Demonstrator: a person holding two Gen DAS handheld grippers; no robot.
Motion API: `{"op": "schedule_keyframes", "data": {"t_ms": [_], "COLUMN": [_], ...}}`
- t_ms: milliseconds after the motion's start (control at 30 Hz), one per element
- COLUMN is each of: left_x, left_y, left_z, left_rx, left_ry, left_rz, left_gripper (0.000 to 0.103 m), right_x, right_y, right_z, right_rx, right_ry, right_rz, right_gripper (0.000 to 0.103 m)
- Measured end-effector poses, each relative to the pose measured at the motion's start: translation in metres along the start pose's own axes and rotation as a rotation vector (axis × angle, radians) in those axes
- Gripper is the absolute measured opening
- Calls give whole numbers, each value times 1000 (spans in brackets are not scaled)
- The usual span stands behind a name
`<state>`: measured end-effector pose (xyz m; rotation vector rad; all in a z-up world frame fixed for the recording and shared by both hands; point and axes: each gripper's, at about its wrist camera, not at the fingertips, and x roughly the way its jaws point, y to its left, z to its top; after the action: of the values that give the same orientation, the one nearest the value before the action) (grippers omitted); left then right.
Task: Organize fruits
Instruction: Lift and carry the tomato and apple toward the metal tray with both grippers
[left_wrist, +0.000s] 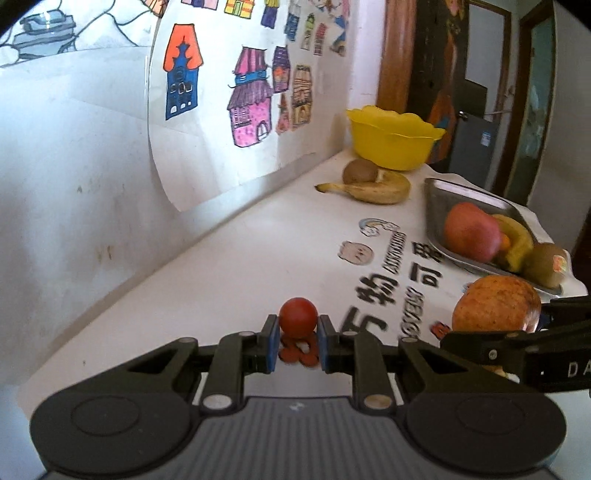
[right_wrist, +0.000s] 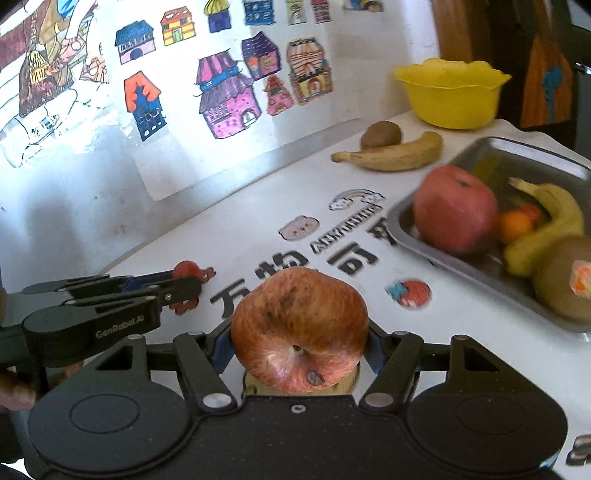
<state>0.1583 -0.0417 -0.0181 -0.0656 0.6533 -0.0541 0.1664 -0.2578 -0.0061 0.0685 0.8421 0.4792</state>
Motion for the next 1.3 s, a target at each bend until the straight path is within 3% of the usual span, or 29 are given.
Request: {"op": "schedule_keyframes", "data": {"t_ms": [233,433,567,733,1300], "left_x": [-7,-3,3,8,5], "left_y": [-6,-7,-7,-4,-14], "left_z": [-7,-5,-1,3,-1], "left_rx": [57,82,87,89,146], "left_ry": [-5,-4,-5,0,-3], "left_rz": [2,15,23,29,14], "left_gripper": [25,44,43,26,26], "right_x": [-18,-16,-13,-10,8], "right_y": [-1,2,2,2,4], "right_z": [-16,-17,-16,-14,-5], "right_rx": [31,30,29,29,21], "right_ry": [-28,-53,-74,-88,-113], "right_rz": [-45,-60,-64,-63,-74], "right_gripper": [69,69,69,69,70]}}
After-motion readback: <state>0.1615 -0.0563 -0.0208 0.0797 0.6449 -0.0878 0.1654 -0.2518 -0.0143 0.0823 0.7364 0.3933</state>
